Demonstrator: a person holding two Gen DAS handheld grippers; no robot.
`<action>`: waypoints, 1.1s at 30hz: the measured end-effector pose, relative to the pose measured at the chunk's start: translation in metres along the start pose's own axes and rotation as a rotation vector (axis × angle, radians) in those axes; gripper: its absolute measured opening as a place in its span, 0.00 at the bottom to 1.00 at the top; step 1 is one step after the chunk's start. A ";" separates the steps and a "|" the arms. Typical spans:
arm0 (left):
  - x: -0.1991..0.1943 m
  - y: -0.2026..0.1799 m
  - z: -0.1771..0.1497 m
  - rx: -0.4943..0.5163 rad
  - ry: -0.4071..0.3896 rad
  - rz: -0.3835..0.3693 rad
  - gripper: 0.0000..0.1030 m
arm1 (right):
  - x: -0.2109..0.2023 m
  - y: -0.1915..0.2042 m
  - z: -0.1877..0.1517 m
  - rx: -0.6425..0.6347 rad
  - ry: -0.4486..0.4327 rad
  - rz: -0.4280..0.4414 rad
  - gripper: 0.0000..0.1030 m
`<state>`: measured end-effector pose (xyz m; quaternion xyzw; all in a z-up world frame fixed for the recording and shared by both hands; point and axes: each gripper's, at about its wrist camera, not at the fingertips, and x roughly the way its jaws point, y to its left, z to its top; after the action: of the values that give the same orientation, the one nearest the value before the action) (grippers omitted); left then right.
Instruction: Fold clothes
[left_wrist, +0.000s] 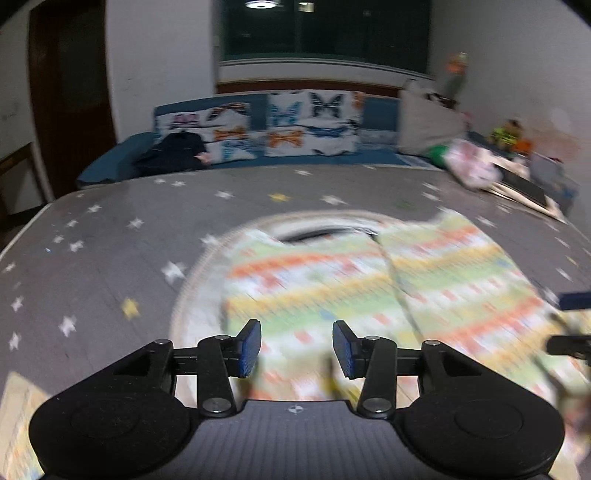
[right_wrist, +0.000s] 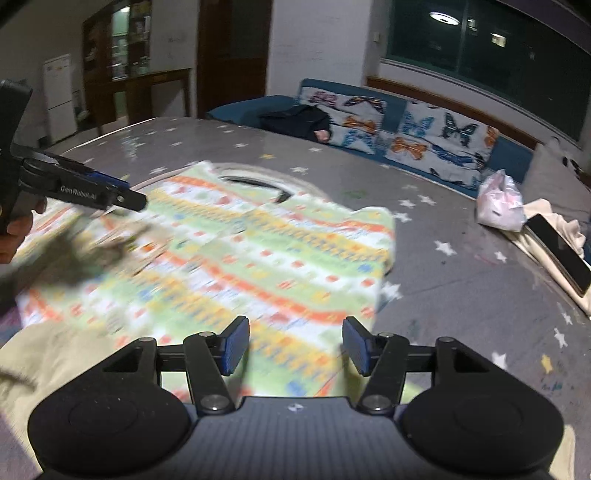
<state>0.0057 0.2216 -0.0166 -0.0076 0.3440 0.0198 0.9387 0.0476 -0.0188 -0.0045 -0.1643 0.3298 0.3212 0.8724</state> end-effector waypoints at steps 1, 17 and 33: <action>-0.006 -0.005 -0.006 0.010 0.001 -0.010 0.45 | -0.003 0.005 -0.004 -0.008 0.001 0.011 0.56; -0.050 -0.011 -0.069 0.020 0.004 -0.004 0.57 | -0.050 0.026 -0.060 0.046 -0.030 0.040 0.64; -0.060 -0.018 -0.062 -0.031 -0.003 0.014 0.75 | -0.104 -0.131 -0.127 0.460 -0.060 -0.466 0.64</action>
<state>-0.0792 0.2000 -0.0250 -0.0196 0.3425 0.0314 0.9388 0.0159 -0.2260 -0.0162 -0.0244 0.3214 0.0346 0.9460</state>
